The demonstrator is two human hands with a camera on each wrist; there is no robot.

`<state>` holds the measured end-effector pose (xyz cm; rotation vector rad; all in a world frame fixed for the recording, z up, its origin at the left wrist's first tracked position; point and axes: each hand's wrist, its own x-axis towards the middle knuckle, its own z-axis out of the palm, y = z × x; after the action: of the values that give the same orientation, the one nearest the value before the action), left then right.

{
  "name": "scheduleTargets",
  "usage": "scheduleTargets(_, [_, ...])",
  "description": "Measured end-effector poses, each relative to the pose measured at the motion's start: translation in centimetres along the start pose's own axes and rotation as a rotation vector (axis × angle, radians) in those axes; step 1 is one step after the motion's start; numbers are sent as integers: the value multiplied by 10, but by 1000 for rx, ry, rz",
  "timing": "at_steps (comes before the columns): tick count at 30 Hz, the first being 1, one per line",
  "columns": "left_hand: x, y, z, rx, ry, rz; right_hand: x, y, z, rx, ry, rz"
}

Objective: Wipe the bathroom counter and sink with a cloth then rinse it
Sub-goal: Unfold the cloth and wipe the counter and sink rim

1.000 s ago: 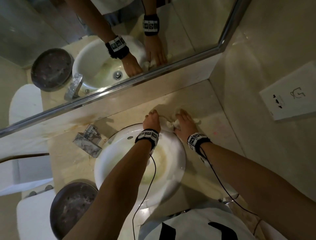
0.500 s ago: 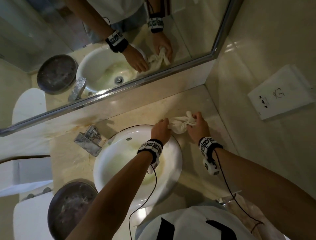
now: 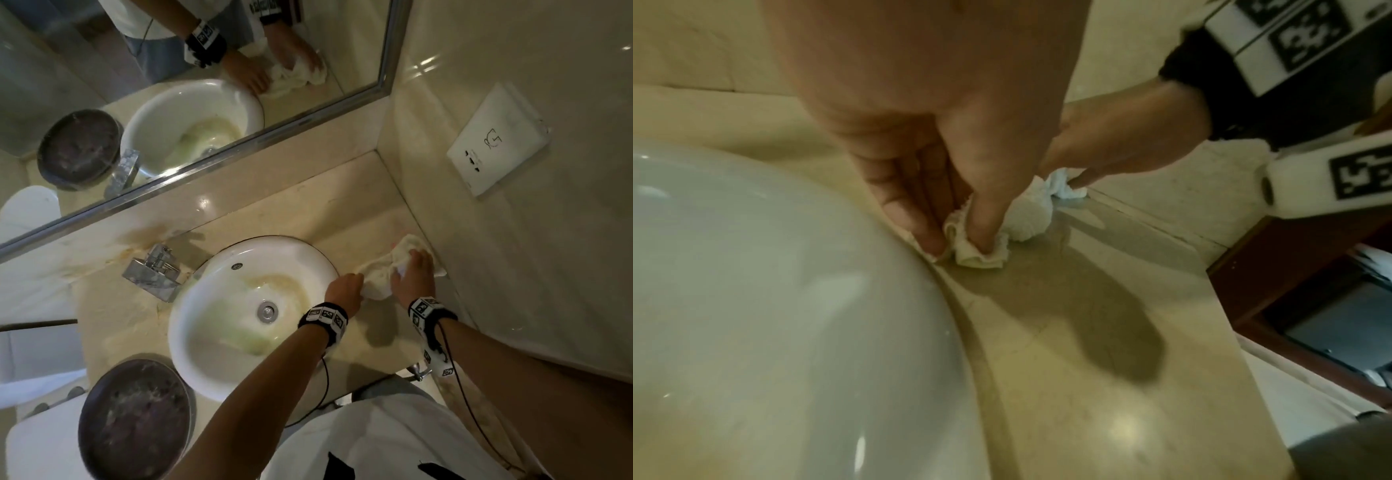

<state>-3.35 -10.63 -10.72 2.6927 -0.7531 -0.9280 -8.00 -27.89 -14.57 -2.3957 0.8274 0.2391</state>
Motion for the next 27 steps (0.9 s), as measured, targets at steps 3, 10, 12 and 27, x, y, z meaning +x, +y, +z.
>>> scheduleTargets(3, [-6, -5, -3, 54, 18, 20, -6, -5, 8, -26, -48, 3])
scheduleTargets(10, [-7, -4, -12, 174, 114, 65, -8, -20, 15, -70, -133, 7])
scheduleTargets(12, [-4, -5, -16, 188, 122, 70, -7, -22, 17, -107, -143, -14])
scheduleTargets(27, [48, -35, -47, 167, 194, -67, 44, -76, 20, -331, -360, -524])
